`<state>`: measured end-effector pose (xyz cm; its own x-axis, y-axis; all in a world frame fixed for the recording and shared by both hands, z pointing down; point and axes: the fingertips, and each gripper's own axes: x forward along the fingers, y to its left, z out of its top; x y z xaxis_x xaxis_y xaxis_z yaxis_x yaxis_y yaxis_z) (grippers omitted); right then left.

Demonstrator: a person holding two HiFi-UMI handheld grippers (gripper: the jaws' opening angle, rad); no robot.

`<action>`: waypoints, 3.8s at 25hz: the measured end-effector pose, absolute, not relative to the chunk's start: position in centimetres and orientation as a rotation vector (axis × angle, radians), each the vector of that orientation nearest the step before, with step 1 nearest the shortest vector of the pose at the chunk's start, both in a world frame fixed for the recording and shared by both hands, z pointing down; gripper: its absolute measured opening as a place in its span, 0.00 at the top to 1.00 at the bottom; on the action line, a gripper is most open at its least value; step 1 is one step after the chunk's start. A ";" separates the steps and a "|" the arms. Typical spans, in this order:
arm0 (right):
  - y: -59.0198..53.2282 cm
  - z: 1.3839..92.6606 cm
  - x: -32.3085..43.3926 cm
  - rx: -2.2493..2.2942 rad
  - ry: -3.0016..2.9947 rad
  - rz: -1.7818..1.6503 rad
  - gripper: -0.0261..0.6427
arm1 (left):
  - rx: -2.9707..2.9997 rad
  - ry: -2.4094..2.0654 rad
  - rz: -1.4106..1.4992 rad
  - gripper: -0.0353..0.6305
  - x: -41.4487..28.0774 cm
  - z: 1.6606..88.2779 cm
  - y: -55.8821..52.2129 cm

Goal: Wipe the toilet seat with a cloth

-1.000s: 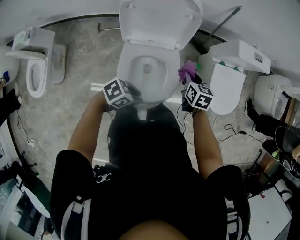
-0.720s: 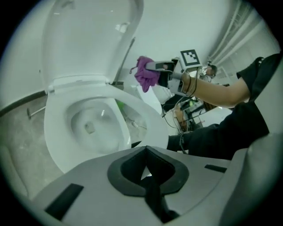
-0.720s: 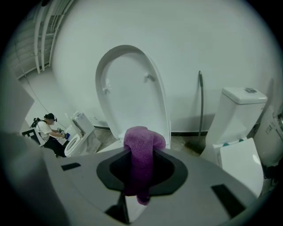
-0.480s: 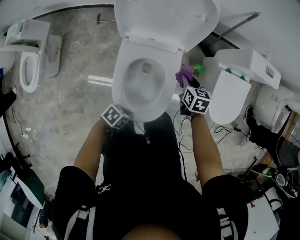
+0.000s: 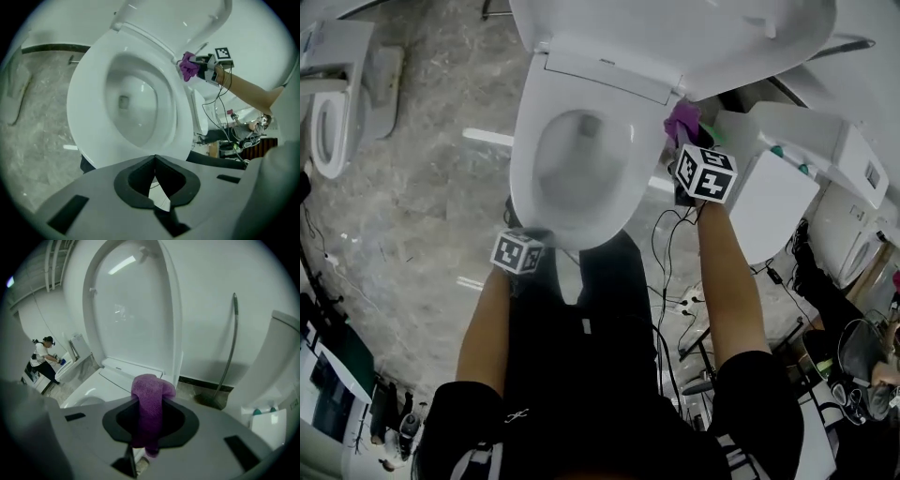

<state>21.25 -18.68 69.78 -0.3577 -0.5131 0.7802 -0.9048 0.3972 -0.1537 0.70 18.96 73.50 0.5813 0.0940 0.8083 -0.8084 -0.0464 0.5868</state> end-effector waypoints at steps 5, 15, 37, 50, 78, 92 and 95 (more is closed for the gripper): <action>-21.2 73.4 21.5 1.207 -1.972 0.738 0.84 | 1.405 -0.757 0.817 0.93 0.4 77.0 19.1; -21.8 77.5 21.1 1.240 -1.966 0.824 0.84 | 1.404 -0.772 0.848 0.93 0.4 79.2 19.2; -17.6 77.5 11.5 1.024 -2.088 0.504 0.84 | 1.574 -0.777 0.771 0.93 -0.6 76.0 13.7; -10.6 79.0 7.9 0.352 -2.111 0.122 0.84 | 1.643 -0.701 0.790 0.93 1.2 75.1 12.4; -11.0 77.4 15.5 0.923 -2.161 0.622 0.84 | 1.747 -0.593 0.815 0.93 4.1 74.1 12.0; -4.7 77.9 15.6 1.129 -2.111 0.683 0.84 | 1.814 -0.530 0.894 0.93 0.3 75.1 13.1; -3.9 77.9 15.8 1.182 -2.096 0.698 0.84 | 1.825 -0.504 0.909 0.93 -0.4 75.3 13.4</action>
